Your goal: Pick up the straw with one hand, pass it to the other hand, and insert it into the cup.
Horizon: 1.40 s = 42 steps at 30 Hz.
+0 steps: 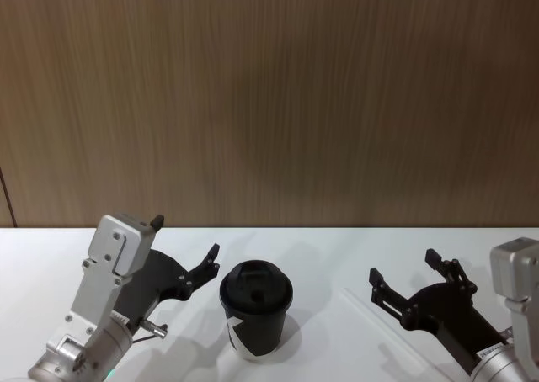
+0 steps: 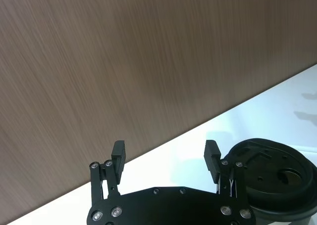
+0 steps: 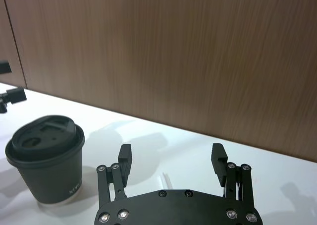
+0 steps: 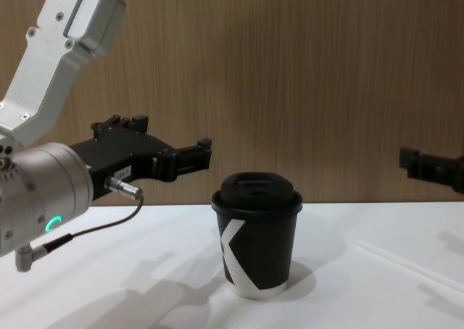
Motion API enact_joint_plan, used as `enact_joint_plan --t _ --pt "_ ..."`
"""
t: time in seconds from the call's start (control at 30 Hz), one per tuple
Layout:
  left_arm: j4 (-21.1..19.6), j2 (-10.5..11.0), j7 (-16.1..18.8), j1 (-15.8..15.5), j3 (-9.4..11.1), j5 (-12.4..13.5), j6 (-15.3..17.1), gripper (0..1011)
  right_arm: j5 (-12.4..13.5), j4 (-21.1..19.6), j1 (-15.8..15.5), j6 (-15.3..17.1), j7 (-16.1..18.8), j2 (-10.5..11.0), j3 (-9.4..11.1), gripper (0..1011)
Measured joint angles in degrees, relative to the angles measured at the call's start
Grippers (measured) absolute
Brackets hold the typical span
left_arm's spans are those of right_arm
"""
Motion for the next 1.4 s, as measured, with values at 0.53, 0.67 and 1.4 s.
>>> enact_joint_plan --t 0.53,0.67,1.4 --pt "0.00 0.00 0.00 0.00 0.00 0.00 0.00 1003 0.31 0.92 0.92 7.96 3.05 2.92 0.64 1001" --pt "0.00 0.00 0.00 0.00 0.00 0.00 0.00 1003 0.33 1.56 1.29 9.26 3.79 3.40 0.66 1001" --pt "0.00 0.00 0.00 0.00 0.00 0.00 0.00 1003 0.28 3.00 0.85 14.00 6.97 6.41 2.30 1001"
